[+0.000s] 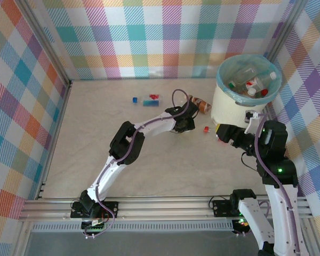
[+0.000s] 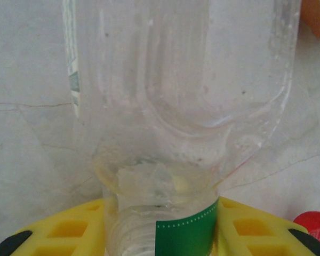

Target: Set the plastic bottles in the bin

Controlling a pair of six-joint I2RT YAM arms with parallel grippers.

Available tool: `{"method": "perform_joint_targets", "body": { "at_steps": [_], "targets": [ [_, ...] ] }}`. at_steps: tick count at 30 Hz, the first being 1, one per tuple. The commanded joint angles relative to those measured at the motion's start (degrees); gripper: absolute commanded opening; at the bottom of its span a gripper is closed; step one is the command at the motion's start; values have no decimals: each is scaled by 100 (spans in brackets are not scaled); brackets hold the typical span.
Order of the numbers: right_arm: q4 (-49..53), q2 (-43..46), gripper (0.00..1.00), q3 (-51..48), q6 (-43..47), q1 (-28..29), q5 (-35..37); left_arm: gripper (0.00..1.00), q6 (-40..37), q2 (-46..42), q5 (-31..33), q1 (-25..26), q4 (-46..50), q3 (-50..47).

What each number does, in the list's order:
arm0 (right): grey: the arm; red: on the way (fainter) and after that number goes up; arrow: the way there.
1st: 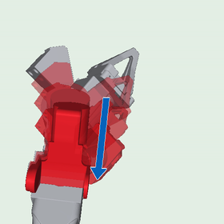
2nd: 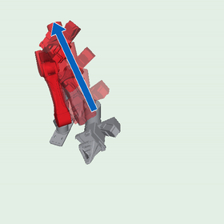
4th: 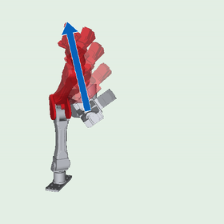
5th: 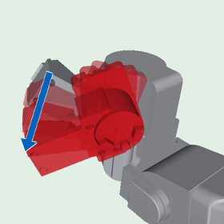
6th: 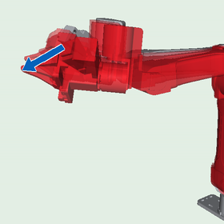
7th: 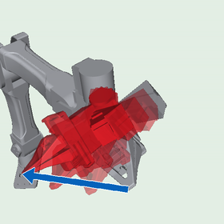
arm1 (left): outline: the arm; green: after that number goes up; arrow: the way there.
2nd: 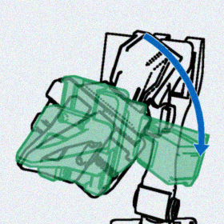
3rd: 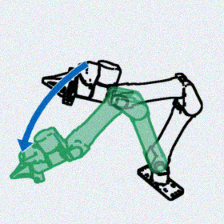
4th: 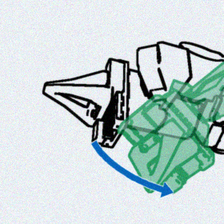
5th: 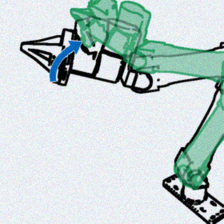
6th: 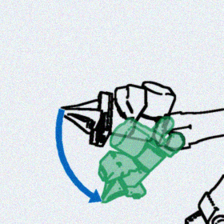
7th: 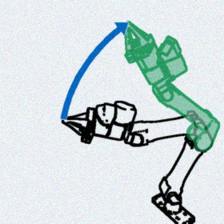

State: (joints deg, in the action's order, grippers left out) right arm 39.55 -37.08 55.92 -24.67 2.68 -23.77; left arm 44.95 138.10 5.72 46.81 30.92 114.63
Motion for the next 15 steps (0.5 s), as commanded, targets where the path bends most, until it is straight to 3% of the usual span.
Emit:
{"method": "perform_joint_targets", "body": {
  "at_steps": [1, 4, 8, 11, 15],
  "targets": [
    [-65, -27, 75, 190, -64, 24, -137, 20, -226, -580, 217, 34, -97, -421],
    [-63, -19, 75, 235, -117, 26, -55, 8, -331, -974, 292, 42, -350, -841],
    [-52, -60, 75, 261, -159, 31, -39, 1, -479, -1566, 436, 112, -623, -1402],
    [-133, -108, 75, 278, -227, 24, -99, 0, -696, -2116, 660, 230, -881, -1880],
    [-311, -218, 75, 331, -331, 25, -267, 0, -1180, -2822, 1461, 539, -1030, -2382]
  ]
}}
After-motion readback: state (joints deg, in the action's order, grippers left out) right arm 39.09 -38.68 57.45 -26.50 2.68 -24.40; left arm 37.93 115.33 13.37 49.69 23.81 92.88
